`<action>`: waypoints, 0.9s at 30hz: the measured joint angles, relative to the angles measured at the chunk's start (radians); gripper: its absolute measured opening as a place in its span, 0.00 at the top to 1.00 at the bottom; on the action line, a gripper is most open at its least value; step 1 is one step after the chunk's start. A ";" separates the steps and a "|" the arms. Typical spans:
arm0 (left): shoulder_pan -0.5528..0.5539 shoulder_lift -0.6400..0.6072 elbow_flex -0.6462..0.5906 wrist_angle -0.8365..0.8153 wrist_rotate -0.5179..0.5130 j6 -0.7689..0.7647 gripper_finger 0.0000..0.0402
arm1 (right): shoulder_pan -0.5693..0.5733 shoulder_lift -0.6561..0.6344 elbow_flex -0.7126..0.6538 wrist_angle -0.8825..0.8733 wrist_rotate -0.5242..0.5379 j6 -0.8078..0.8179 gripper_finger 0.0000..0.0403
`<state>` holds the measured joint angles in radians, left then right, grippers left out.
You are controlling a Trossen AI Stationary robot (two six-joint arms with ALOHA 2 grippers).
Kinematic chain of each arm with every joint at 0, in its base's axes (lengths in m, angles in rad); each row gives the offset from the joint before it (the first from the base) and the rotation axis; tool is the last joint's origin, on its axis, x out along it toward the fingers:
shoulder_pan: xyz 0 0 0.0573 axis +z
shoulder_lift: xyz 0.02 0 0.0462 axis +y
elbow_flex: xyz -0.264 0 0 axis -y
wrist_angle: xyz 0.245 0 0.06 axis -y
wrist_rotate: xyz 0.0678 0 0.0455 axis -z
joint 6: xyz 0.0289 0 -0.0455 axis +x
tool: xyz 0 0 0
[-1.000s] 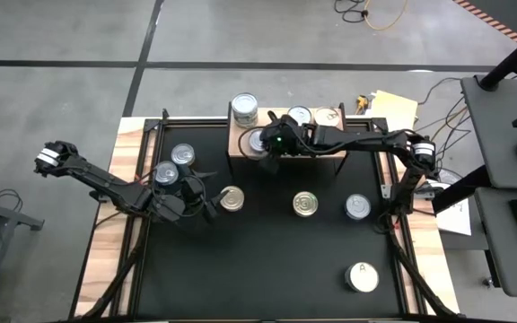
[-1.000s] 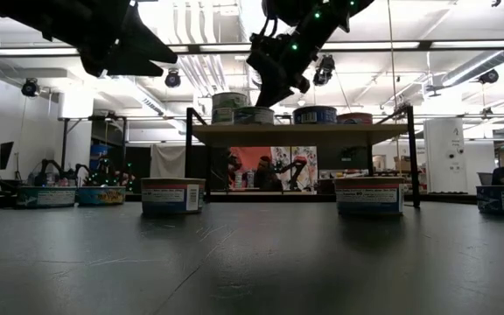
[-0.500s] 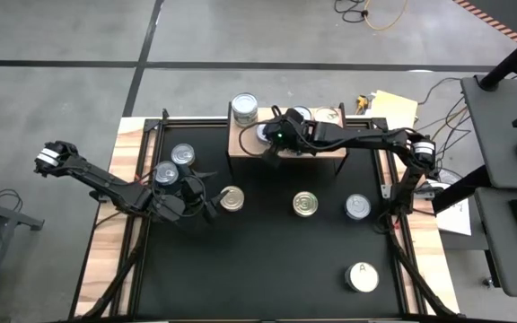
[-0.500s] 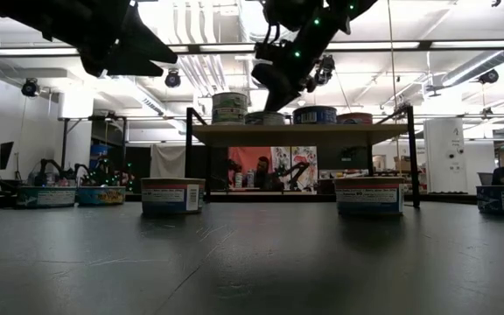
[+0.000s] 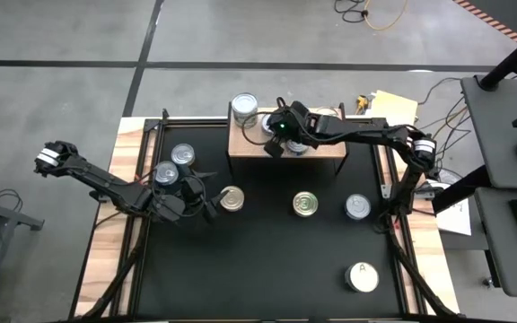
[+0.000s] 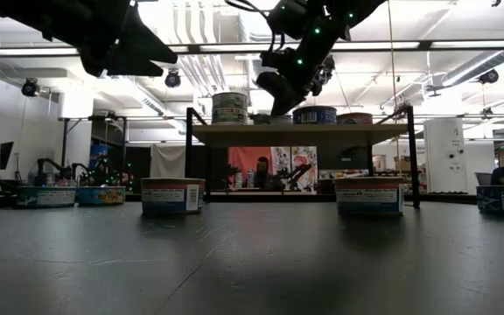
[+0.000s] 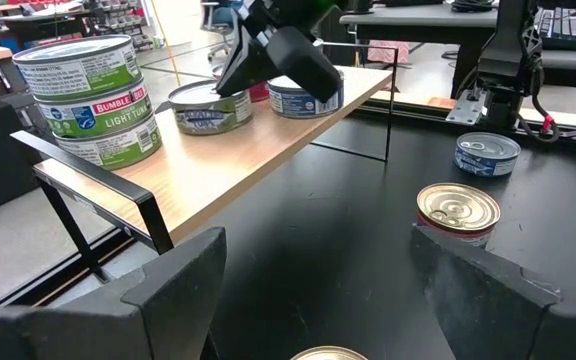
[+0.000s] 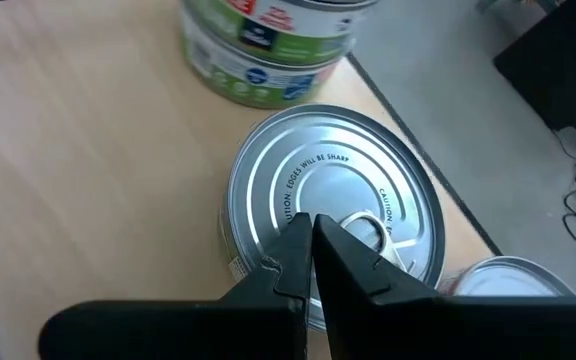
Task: Stack canned seafood by type on shelf
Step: Adjust the green tuna can on the shelf
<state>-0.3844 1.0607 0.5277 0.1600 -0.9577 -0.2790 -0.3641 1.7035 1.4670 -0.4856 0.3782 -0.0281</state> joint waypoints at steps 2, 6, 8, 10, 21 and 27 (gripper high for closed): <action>0.000 0.000 0.000 0.000 0.000 0.000 0.25 | -0.011 0.000 0.000 0.004 0.000 -0.004 0.98; 0.000 0.000 0.000 0.000 0.000 0.000 0.25 | -0.027 0.000 0.000 0.022 -0.003 -0.013 0.98; 0.000 0.000 0.000 0.000 0.000 0.000 0.25 | -0.030 0.000 0.000 0.037 -0.006 -0.018 0.98; 0.000 0.000 0.000 0.000 0.000 0.000 0.25 | -0.033 0.000 0.000 0.054 -0.019 -0.022 0.98; 0.000 0.000 0.000 0.000 0.000 0.000 0.25 | -0.035 -0.002 -0.001 0.076 -0.005 -0.048 0.98; 0.000 0.000 0.000 0.000 0.000 0.000 0.25 | -0.029 -0.033 0.000 0.107 0.016 -0.051 0.98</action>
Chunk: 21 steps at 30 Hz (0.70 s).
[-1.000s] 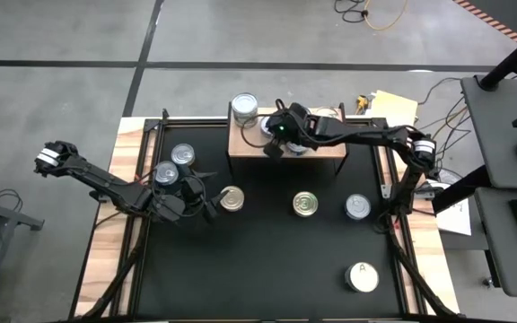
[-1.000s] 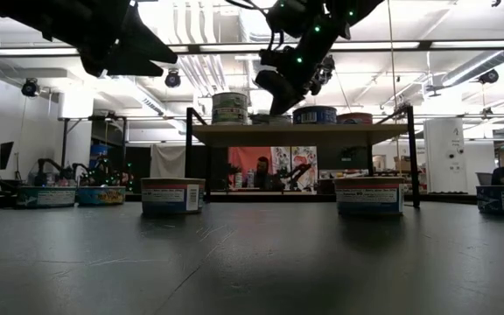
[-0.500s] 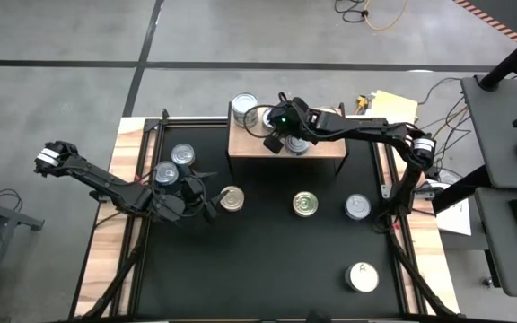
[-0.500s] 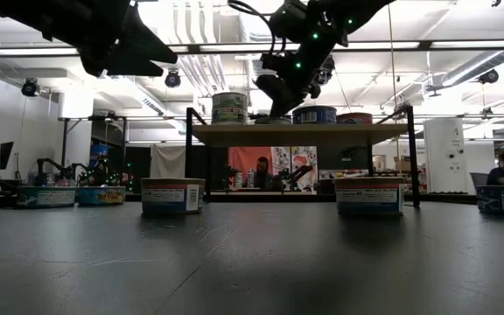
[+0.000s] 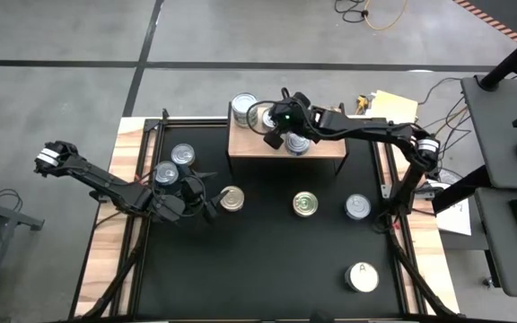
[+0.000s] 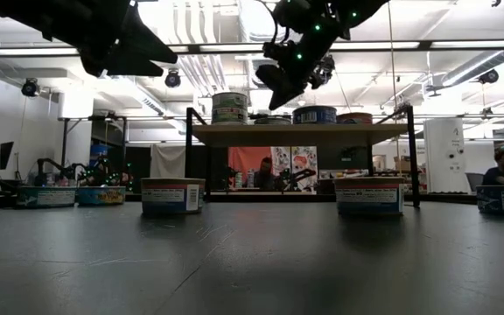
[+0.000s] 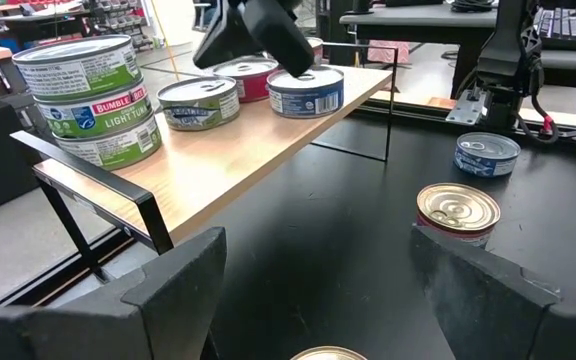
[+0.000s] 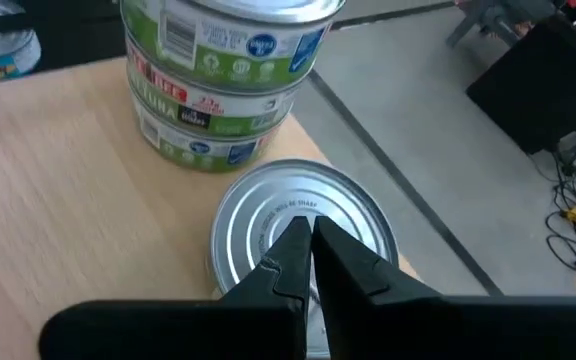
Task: Stack canned seafood by type on shelf
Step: Adjust the green tuna can on the shelf, then put the yellow tuna can on the shelf
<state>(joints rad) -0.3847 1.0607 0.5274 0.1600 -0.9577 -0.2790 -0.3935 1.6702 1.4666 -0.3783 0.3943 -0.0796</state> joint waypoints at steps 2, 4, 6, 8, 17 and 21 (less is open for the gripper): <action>0.000 0.000 0.000 0.000 0.000 0.000 0.25 | 0.002 -0.001 0.000 -0.003 0.000 -0.001 0.98; 0.000 0.000 0.000 0.000 0.002 0.000 0.25 | 0.009 -0.007 0.000 -0.015 0.000 -0.001 0.98; 0.000 0.000 0.000 0.000 0.015 -0.001 0.25 | 0.025 -0.022 0.000 -0.022 0.000 -0.001 0.98; 0.000 0.000 0.000 0.000 0.043 -0.007 0.25 | 0.050 -0.043 0.000 -0.042 0.000 -0.001 0.98; -0.002 0.000 0.000 0.000 0.165 -0.060 0.25 | 0.250 -0.182 -0.021 -0.158 0.000 0.052 0.98; -0.007 0.000 0.000 -0.002 0.193 -0.086 0.25 | 0.360 -0.256 -0.091 -0.160 -0.001 0.102 0.98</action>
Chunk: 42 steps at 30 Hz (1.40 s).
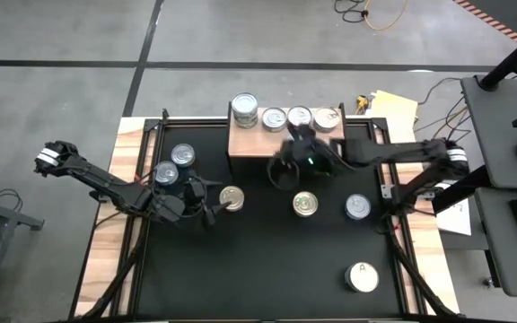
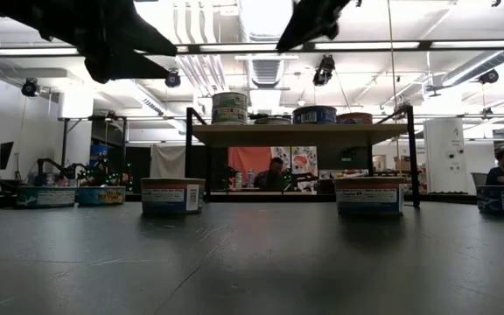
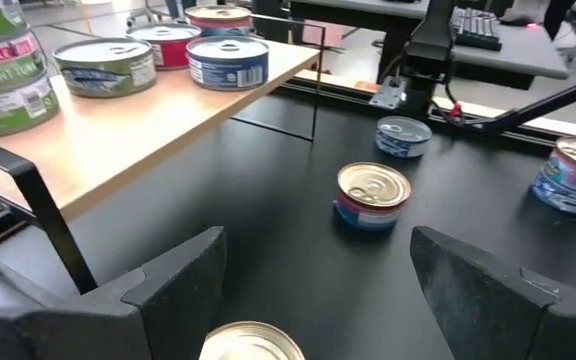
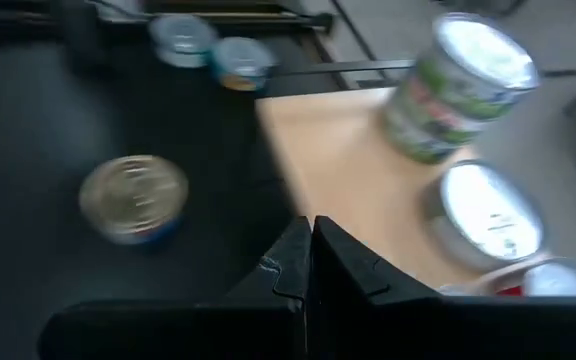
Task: Stack canned seafood by type on shelf
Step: Put the yellow tuna can on the shelf
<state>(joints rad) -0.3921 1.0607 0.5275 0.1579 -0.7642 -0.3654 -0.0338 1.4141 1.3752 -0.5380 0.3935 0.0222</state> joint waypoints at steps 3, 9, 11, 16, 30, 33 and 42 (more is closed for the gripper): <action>-0.011 0.000 0.000 -0.001 0.004 -0.018 0.25 | 0.081 -0.057 -0.073 0.020 0.001 0.062 0.98; -0.020 0.000 0.000 -0.006 0.060 -0.092 0.25 | 0.220 -0.117 -0.213 0.128 0.001 0.138 0.98; -0.020 0.000 0.000 -0.017 0.097 -0.132 0.25 | 0.255 -0.123 -0.244 0.165 0.003 0.145 0.98; -0.022 0.000 0.000 -0.101 0.174 -0.278 0.25 | 0.315 -0.124 -0.318 0.221 0.004 0.159 0.98; 0.049 0.016 0.193 -0.815 0.247 -0.585 0.47 | 0.363 -0.123 -0.536 0.514 0.004 0.174 0.98; 0.115 0.049 0.282 -1.099 0.239 -0.576 0.58 | 0.363 -0.123 -0.543 0.555 0.003 0.150 0.98; 0.352 0.120 0.303 -1.270 0.236 -0.198 0.98 | 0.363 -0.123 -0.543 0.596 0.002 0.113 0.98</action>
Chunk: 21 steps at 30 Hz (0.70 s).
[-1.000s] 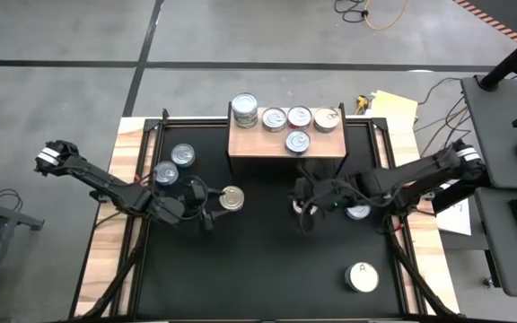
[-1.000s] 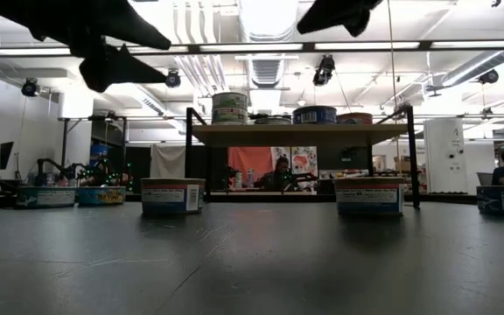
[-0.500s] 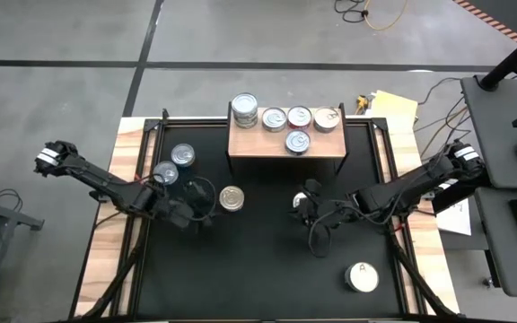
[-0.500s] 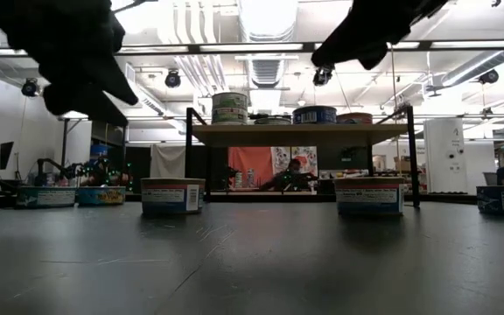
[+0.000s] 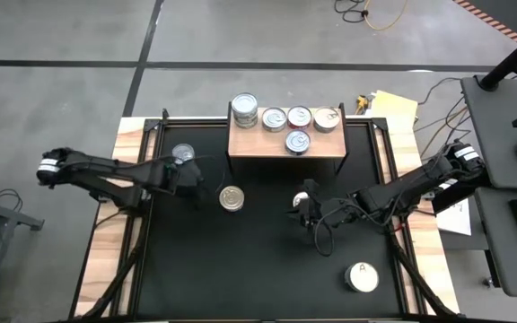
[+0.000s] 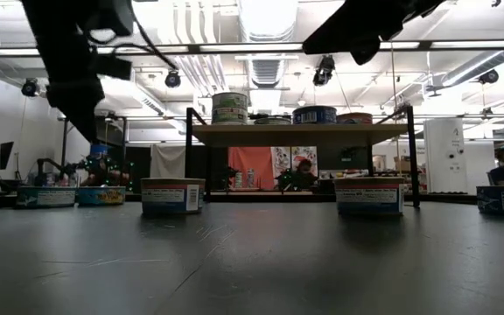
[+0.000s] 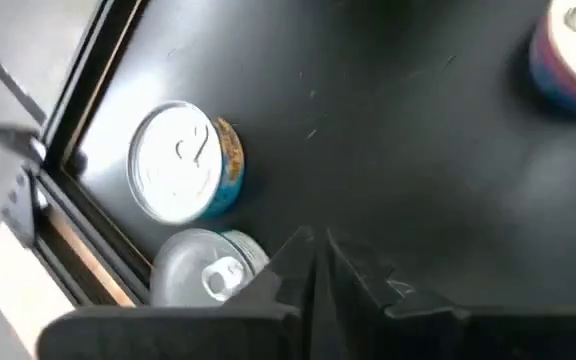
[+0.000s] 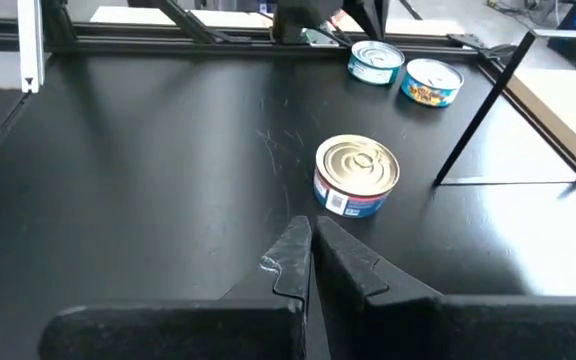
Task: Stack canned seafood by type on shelf
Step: Put the yellow tuna can on the shelf
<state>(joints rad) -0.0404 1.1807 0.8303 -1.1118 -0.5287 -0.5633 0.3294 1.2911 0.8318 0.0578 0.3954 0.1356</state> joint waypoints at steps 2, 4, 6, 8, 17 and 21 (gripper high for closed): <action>0.042 0.002 -0.012 0.049 0.031 0.135 0.98 | 0.000 0.000 0.000 0.000 0.000 -0.014 0.98; 0.085 0.001 -0.026 0.084 0.085 0.209 0.99 | 0.000 0.000 0.000 0.000 0.000 -0.027 0.98; 0.131 0.001 -0.030 0.096 0.136 0.231 1.00 | 0.000 -0.001 0.000 0.000 0.000 -0.033 0.98; 0.163 -0.001 -0.033 0.099 0.137 0.232 1.00 | 0.000 -0.006 0.000 -0.007 0.000 -0.045 0.98; 0.284 0.015 -0.034 0.137 0.115 0.143 1.00 | -0.002 -0.091 0.000 -0.158 0.108 -0.038 0.98; 0.344 0.056 -0.031 0.177 0.111 0.120 1.00 | -0.003 -0.147 0.000 -0.198 0.106 -0.083 0.98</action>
<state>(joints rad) 0.3034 1.2368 0.7994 -0.9349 -0.4179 -0.4430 0.3267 1.1443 0.8314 -0.1402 0.5018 0.0523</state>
